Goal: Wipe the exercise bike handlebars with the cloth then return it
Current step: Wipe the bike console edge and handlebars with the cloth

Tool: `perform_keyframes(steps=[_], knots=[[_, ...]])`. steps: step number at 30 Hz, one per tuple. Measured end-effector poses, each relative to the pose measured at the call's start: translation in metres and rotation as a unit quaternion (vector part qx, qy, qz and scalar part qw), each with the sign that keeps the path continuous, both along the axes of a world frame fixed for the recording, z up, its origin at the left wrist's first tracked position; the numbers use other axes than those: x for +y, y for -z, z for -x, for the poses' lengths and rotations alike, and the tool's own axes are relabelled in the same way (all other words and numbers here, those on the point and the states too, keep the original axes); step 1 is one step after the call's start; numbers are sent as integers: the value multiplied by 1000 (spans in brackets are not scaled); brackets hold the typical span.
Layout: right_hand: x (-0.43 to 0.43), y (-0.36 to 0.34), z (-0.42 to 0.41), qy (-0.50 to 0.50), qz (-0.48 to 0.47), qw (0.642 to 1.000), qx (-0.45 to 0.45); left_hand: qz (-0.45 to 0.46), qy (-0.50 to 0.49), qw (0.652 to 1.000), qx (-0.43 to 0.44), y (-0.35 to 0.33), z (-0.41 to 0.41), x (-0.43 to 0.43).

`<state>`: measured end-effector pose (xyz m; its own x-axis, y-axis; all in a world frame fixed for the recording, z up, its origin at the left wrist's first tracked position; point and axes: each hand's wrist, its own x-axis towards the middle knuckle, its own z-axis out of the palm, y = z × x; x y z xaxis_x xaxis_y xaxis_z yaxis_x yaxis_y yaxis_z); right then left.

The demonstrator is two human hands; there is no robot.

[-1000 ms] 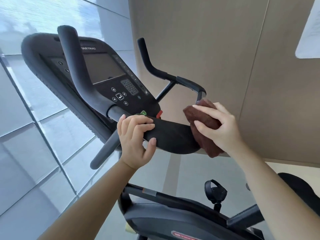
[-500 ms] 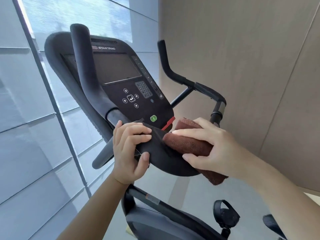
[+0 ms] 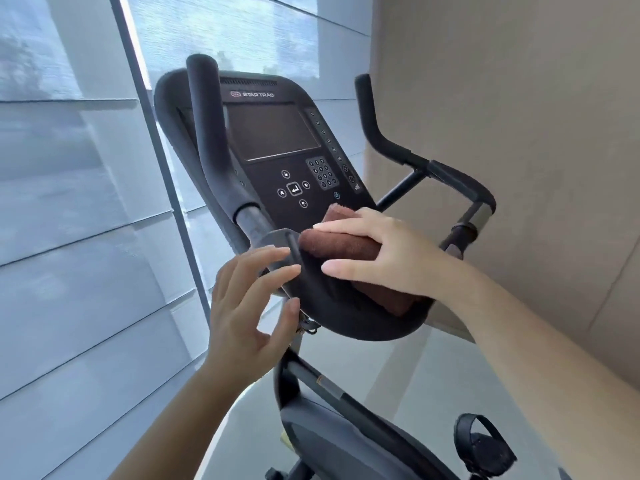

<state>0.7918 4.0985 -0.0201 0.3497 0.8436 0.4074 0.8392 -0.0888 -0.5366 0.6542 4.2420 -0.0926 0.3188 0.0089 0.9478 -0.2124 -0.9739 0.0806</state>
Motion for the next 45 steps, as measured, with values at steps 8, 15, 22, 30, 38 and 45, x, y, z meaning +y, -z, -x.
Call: perform_keyframes(steps=[8, 15, 22, 30, 38, 45], knots=[[-41, 18, -20, -65, -36, 996, -59, -26, -93, 994, 44, 1, -1, -51], [-112, 62, -89, 43, -113, 981, -154, -47, -185, 978, 88, 6, -22, -96], [-116, 58, -97, 55, -236, 970, -22, -31, -290, 955, 61, 15, -48, -119], [-69, 63, -65, 20, -213, 967, -140, -55, -302, 952, -22, 23, -58, -109], [-64, 46, -84, 28, -150, 983, -105, -59, -313, 945, -69, 26, -66, -107], [-58, 45, -81, -7, -138, 981, -136, -66, -308, 947, -65, 25, -64, -107]])
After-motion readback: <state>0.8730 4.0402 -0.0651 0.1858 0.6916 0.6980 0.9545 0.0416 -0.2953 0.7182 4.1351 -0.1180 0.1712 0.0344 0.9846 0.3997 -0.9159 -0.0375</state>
